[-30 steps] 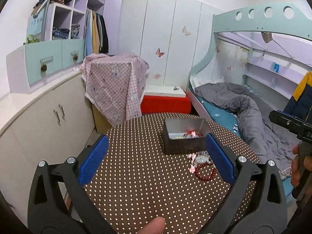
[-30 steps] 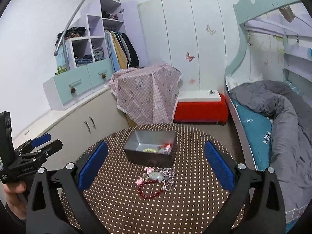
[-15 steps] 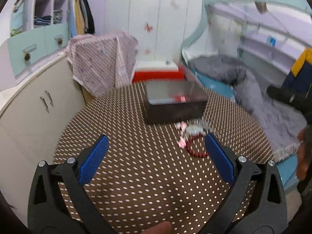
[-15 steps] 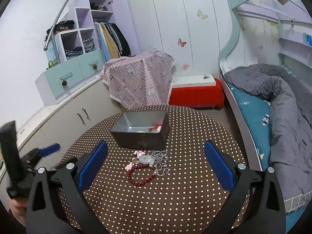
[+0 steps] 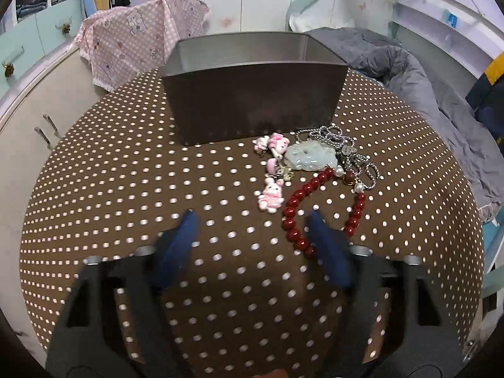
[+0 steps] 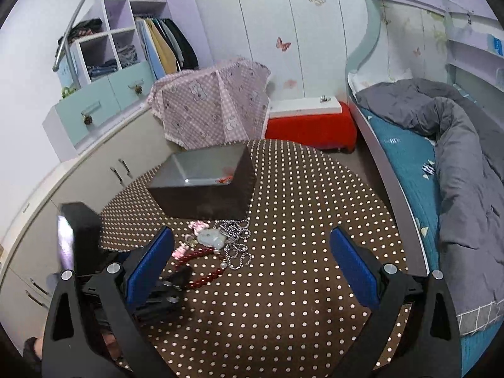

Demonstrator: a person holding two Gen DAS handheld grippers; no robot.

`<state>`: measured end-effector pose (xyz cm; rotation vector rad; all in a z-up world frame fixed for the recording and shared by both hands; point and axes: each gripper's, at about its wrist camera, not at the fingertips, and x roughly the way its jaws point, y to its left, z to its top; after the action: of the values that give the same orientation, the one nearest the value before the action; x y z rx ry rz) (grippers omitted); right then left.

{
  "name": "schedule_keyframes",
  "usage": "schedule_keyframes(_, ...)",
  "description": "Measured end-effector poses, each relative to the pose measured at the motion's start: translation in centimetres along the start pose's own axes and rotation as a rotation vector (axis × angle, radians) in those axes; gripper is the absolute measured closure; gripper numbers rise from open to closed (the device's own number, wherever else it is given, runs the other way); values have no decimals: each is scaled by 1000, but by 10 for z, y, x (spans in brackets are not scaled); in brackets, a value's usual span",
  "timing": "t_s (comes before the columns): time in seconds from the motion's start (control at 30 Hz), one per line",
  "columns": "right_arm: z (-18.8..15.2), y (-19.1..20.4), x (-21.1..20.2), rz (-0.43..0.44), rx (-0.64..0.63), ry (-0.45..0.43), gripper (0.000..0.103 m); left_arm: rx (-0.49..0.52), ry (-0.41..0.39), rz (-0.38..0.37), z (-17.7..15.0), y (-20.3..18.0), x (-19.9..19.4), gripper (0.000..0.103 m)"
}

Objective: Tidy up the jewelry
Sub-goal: 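Grasp the red bead bracelet with the left gripper while the right grasps the silver chain necklace, then carry the bracelet and necklace over the metal box with both grippers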

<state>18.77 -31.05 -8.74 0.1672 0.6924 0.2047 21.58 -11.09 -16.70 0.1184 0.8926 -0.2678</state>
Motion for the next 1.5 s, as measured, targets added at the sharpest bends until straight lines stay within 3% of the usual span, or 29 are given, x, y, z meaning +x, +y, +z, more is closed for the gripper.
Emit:
schedule_keyframes(0.13, -5, 1, 26, -17, -21, 54, 8, 1, -6, -40, -10, 17, -10, 66)
schedule_keyframes(0.2, -9, 6, 40, -31, -48, 89, 8, 13, -9, -49, -15, 23, -14, 70)
schedule_keyframes(0.3, -13, 13, 59, -49, -97, 122, 10, 5, -12, -62, -22, 33, -21, 71)
schedule_keyframes(0.4, -12, 18, 75, -65, -135, 150, 19, 10, -11, -58, -25, 33, -18, 70)
schedule_keyframes(0.5, -15, 22, 94, -103, -198, 196, 33, 26, -12, -39, -22, 29, -16, 70)
schedule_keyframes(0.53, -17, 23, 99, -105, -212, 217, 45, 36, -13, -35, -21, 27, -16, 71)
schedule_keyframes(0.57, -19, 25, 102, -100, -225, 227, 47, 39, -13, -37, -18, 26, -15, 71)
schedule_keyframes(0.7, -21, 38, 104, -61, -311, 231, 77, 39, -19, -75, -14, 26, -14, 94)
schedule_keyframes(0.73, -22, 39, 104, -52, -318, 233, 87, 37, -22, -83, -14, 26, -15, 95)
schedule_keyframes(0.77, -22, 40, 104, -51, -324, 236, 90, 33, -28, -91, -13, 26, -16, 95)
schedule_keyframes(0.87, -23, 36, 92, -8, -278, 230, 90, 14, -47, -112, -14, 33, -22, 95)
schedule_keyframes(1.13, 6, 35, 26, 81, -223, 92, 90, -12, -125, -159, -6, 49, -60, 95)
schedule_keyframes(1.5, 50, 67, -37, 173, -262, -52, 90, 19, -258, -164, 35, 62, -123, 95)
